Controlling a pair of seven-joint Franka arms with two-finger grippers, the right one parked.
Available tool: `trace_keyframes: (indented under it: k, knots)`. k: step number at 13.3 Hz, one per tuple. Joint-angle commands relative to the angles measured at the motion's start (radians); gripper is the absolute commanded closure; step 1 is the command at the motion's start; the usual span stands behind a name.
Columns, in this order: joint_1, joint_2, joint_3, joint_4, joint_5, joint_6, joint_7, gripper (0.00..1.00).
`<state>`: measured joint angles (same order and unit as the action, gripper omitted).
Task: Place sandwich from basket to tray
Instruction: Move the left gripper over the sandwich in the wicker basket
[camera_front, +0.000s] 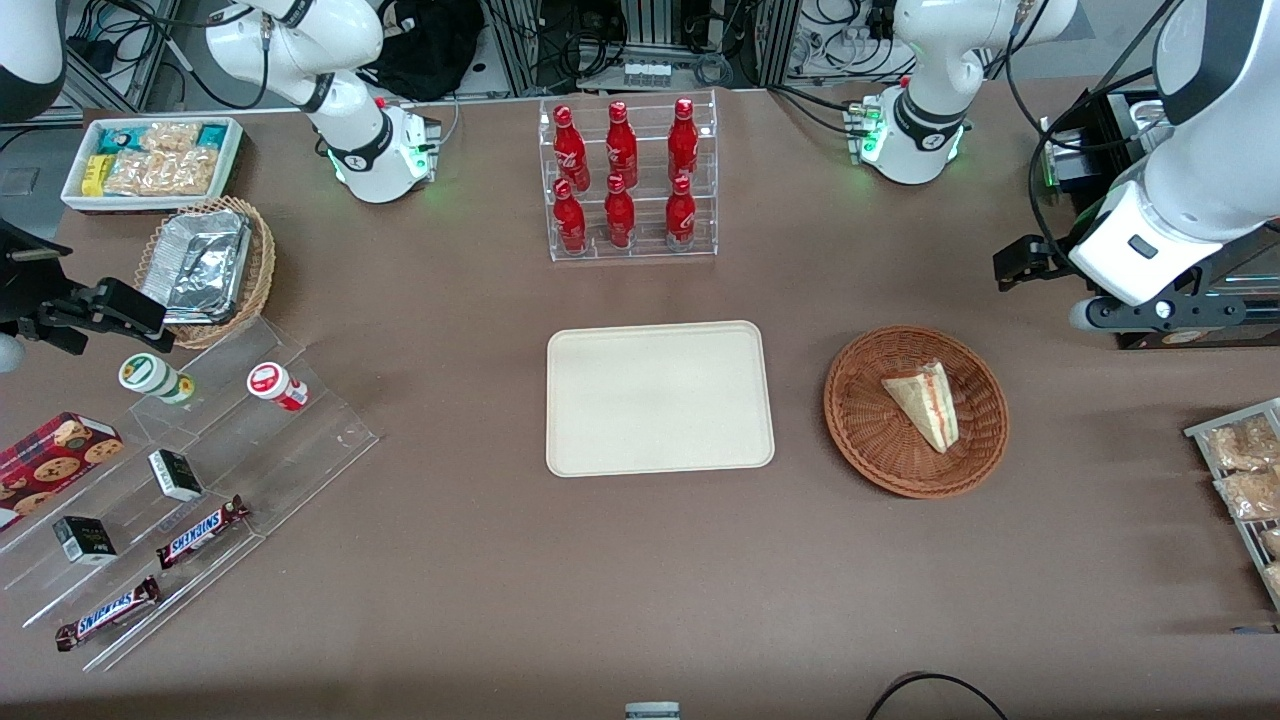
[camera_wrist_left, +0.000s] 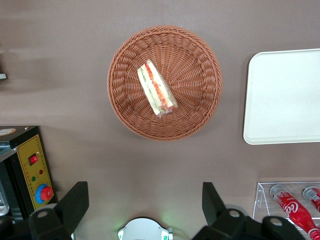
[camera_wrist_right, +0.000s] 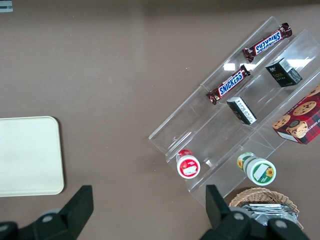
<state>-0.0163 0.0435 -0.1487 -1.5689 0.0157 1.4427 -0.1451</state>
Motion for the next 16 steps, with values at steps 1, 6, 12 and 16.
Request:
trace_keyframes:
  k: [1,6,12,16]
  knots:
    - [-0.004,0.006,0.006,0.009,0.001,0.010,0.015,0.00]
    - [-0.004,0.026,0.008,-0.129,-0.005,0.103,0.012,0.00]
    - [-0.005,0.001,0.008,-0.458,0.000,0.494,0.009,0.00]
    - [-0.004,0.006,0.008,-0.644,-0.006,0.770,-0.017,0.00]
